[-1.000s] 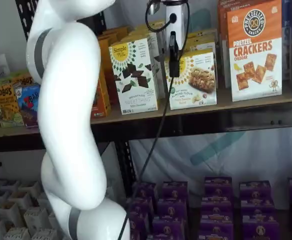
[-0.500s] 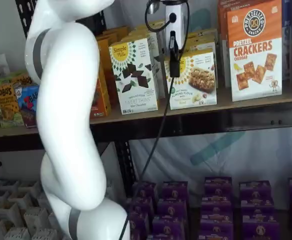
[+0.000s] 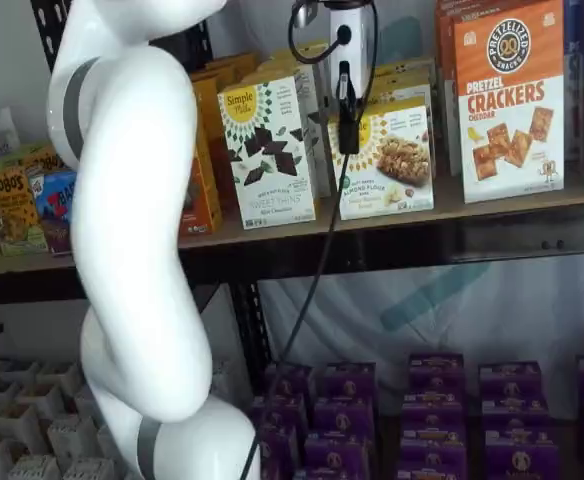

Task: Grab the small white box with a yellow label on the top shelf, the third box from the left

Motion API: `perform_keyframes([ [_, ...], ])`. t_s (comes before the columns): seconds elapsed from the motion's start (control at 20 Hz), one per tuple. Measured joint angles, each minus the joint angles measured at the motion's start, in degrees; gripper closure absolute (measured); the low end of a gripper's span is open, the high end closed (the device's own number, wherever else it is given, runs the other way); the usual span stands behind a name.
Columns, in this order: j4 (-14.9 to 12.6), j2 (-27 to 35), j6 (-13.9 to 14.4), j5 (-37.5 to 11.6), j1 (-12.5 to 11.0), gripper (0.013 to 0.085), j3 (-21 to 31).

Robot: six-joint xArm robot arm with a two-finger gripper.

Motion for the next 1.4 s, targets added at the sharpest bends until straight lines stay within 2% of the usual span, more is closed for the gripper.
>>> perform_keyframes([
  [0.2,0.12,-0.29,0.09,-0.06,0.06,0.0490,0.21],
  [0.3,0.13,-0.42,0.13,-0.03,0.09,0.0570,0.30],
  [0.35,0.19,-0.45,0.14,0.01,0.09,0.0570,0.31],
  [0.4,0.22,-0.45,0.17,0.17,0.09,0.0610,0.25],
  [0.7,0.24,-0.99,0.32,0.44,0.20,0.0610,0.57],
  [0.75,0.29,-1.15,0.33,0.48,0.21,0.0650,0.70],
  [1.1,0.31,-1.98,0.40,2.41,0.05,0.0650,0.44],
  [1.4,-0.33,-4.80,0.78,3.87,0.45,0.0650,2.32],
])
